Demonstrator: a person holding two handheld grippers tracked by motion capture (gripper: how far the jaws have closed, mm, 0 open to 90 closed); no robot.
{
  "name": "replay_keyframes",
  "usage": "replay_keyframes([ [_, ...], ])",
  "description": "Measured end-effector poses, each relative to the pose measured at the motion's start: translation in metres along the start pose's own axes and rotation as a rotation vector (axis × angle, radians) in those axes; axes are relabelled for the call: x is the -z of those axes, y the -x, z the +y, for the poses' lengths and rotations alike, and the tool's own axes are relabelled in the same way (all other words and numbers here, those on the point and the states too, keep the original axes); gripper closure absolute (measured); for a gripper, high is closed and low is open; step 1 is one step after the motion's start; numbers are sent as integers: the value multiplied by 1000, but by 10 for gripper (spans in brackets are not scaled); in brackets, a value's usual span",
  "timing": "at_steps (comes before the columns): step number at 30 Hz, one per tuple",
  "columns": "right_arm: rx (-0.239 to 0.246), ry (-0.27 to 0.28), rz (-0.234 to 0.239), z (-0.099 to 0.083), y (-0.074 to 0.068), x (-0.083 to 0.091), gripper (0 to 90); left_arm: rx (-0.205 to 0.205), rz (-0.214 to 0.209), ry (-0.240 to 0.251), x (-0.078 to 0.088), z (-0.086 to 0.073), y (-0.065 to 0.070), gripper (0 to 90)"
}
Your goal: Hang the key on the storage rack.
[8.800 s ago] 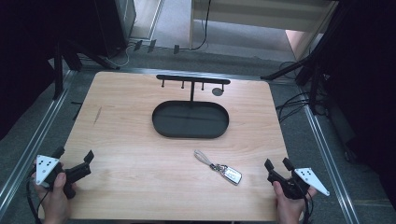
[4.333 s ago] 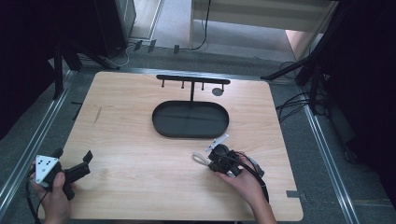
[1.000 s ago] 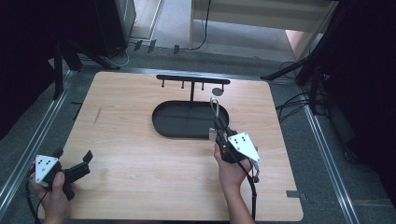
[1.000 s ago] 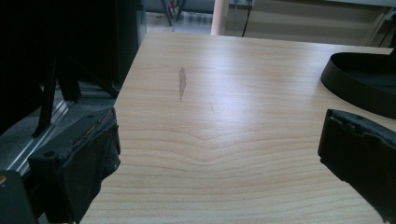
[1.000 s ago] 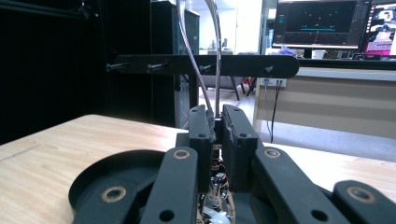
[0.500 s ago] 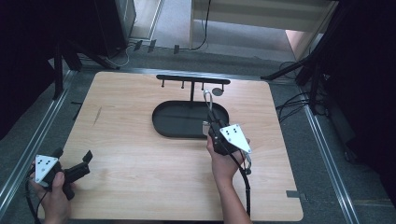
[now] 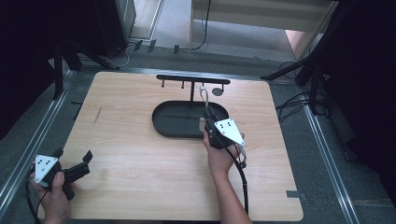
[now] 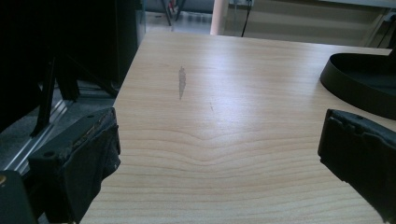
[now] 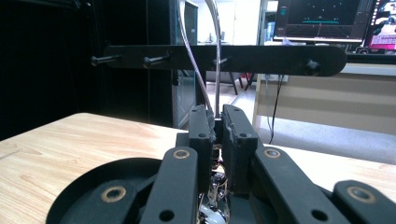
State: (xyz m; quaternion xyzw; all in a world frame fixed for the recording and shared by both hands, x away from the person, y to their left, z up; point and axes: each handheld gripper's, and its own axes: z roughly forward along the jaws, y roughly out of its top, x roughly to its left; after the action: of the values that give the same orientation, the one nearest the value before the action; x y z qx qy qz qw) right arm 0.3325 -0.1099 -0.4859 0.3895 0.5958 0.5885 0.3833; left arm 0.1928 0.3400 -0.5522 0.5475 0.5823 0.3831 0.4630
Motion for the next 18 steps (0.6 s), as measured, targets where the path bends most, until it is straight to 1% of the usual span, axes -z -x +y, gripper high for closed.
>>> replay_keyframes([
  [4, -4, -8, -4, -3, 1, -6, 836, 0, 0, 0, 0, 0, 0, 0],
  [5, -1, -11, -11, -4, 2, -7, 836, 0, 0, 0, 0, 0, 0, 0],
  [7, -20, -19, -12, -6, 3, -10, 836, 0, 1, 0, 0, 0, 0, 0],
  [10, -23, -37, -17, -9, 4, -15, 836, -1, 2, 0, 0, 0, 0, 0],
  [18, -29, -57, -30, -13, 5, -28, 836, 1, 0, -1, 0, 0, 0, 0],
])
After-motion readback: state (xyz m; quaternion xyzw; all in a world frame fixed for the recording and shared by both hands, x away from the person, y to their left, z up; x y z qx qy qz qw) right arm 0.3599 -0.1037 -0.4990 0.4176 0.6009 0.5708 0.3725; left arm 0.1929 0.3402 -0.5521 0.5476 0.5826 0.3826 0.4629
